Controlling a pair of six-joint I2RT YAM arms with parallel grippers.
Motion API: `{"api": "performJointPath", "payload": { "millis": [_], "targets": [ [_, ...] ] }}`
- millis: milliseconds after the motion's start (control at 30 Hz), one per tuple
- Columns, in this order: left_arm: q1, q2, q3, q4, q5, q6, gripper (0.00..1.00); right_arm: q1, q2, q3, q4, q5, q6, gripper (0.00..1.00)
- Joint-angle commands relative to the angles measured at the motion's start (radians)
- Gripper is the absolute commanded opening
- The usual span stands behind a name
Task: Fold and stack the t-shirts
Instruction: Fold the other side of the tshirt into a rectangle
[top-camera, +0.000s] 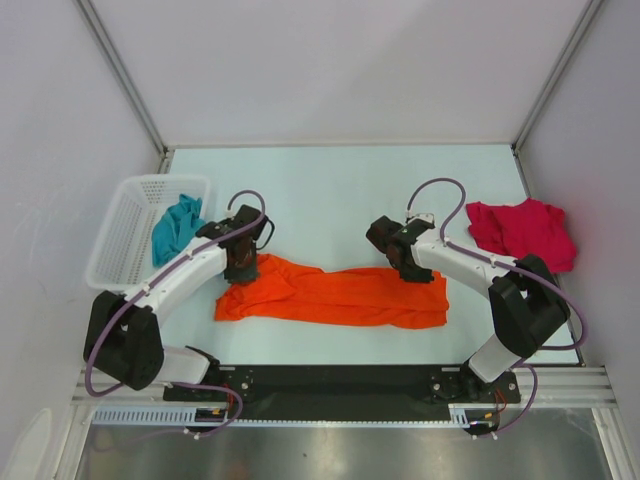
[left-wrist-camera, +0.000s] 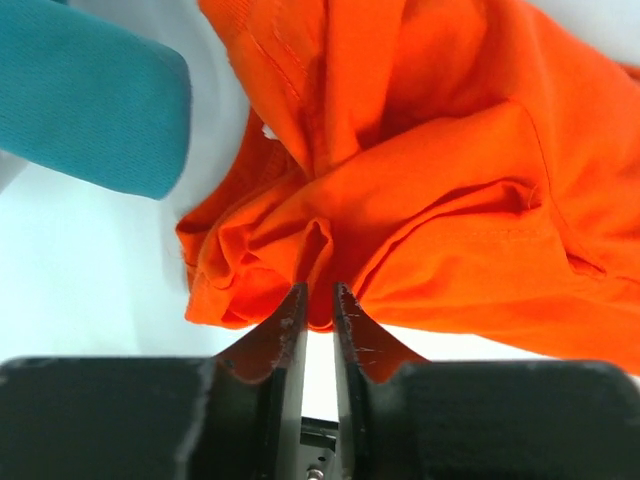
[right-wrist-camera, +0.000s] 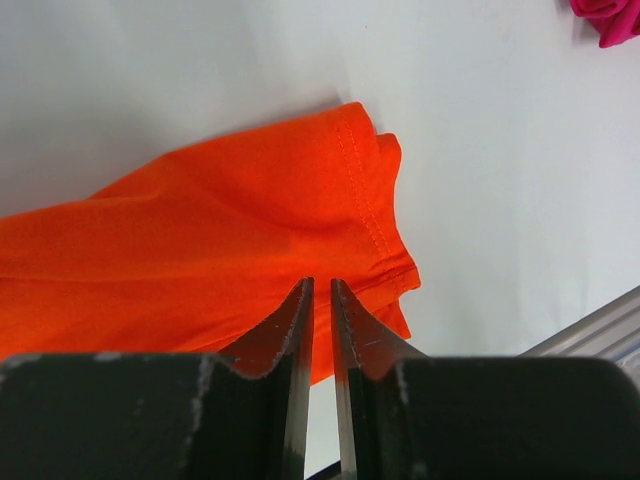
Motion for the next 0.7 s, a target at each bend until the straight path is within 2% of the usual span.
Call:
{"api": "performJointPath", "payload": {
  "millis": [0, 400, 533, 667],
  "targets": [
    [-0.017, -0.042, -0.028, -0.011, 0.071, -0.021, 0.16, 0.005, -0.032, -0.001, -0.005, 0.010, 0.007, 0.17],
    [-0.080, -0.255, -0.139, -0.162, 0.213, -0.053, 0.04, 0.011, -0.011, 0.014, 0.007, 0.001, 0.000, 0.17],
    [-0.080, -0.292, -0.147, -0.209, 0.129, -0.050, 0.04, 0.017, 0.000, 0.031, 0.003, 0.002, -0.002, 0.17],
    [-0.079, -0.211, -0.048, -0.199, 0.070, -0.069, 0.07, 0.029, 0.009, 0.047, -0.002, 0.002, 0.001, 0.17]
  ]
}}
